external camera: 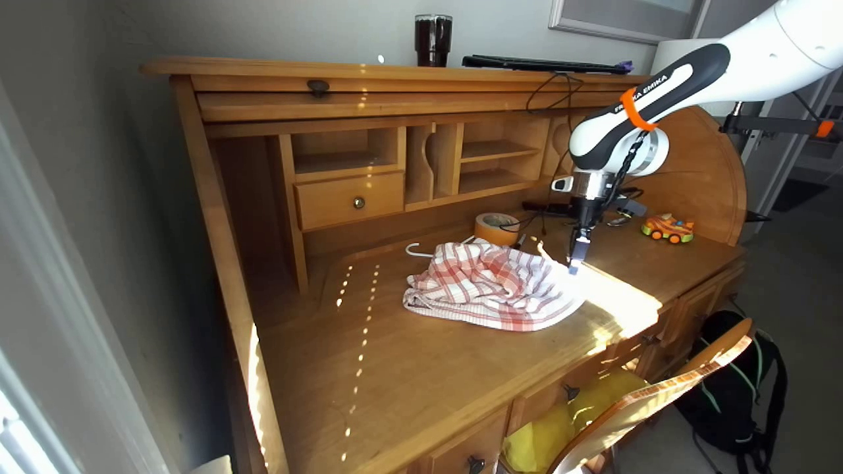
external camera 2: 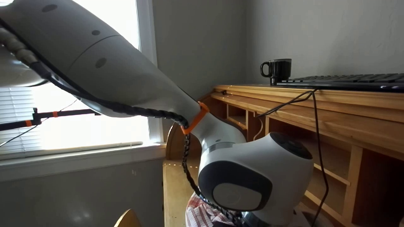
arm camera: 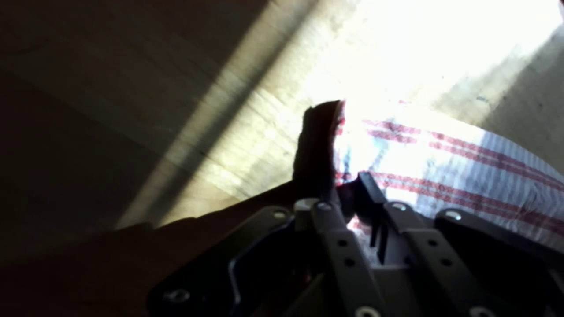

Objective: Unfold the white and red towel.

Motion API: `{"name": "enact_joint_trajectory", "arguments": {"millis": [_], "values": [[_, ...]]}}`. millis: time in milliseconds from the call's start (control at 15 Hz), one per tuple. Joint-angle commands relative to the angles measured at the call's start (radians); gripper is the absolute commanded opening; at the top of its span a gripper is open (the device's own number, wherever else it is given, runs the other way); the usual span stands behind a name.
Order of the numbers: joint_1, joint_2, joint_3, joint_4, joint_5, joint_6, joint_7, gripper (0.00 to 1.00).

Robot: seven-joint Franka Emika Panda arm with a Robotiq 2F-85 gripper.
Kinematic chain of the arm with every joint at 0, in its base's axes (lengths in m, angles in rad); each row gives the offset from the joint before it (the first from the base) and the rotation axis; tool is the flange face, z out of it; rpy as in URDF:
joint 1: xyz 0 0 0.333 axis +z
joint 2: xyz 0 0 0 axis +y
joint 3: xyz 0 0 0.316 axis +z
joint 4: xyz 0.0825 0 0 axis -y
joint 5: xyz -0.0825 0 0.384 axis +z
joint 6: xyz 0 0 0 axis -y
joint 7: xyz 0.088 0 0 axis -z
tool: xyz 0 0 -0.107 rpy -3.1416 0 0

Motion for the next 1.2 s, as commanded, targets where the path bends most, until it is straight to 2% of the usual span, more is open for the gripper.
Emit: {"name": "enact_joint_trajectory", "arguments": {"millis": [0, 200, 333, 467, 800, 1133], "values": [[-0.015, 0.02, 0.024, 0.038, -0.001, -0.113, 0.011, 0.0], [-0.012, 0.01, 0.026, 0.046, 0.005, -0.17, 0.011, 0.02], [0.0, -0.018, 0.016, 0.042, -0.018, -0.131, -0.008, 0.02], [0.036, -0.037, -0.034, 0.058, -0.119, -0.065, 0.008, 0.02], [0.047, -0.02, -0.117, 0.159, -0.326, 0.005, 0.031, 0.02], [0.054, 0.03, -0.192, 0.193, -0.517, 0.187, 0.087, 0.02]]}}
